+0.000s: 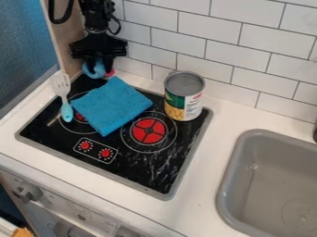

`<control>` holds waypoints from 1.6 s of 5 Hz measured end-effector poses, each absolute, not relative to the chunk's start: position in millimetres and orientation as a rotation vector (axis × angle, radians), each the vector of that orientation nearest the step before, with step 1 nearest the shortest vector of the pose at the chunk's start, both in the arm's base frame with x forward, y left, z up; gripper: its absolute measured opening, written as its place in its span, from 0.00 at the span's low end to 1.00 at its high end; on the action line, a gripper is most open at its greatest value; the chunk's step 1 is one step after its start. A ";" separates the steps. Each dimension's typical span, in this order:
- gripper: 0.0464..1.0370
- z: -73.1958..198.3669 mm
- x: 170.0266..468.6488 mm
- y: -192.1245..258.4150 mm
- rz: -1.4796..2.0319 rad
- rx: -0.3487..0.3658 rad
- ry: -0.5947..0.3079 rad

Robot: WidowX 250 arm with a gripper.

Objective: Picked the blue thing and put it in the right side burner

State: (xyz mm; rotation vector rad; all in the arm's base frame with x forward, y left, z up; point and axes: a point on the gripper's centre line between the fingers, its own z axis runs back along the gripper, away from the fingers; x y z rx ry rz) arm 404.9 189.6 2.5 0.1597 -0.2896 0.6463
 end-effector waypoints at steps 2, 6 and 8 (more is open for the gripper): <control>0.24 12.0 394.9 181.3 0.632 0.135 -0.265; 0.23 78.3 307.4 104.9 0.583 0.019 -0.286; 0.23 46.1 269.9 56.0 0.434 0.031 -0.212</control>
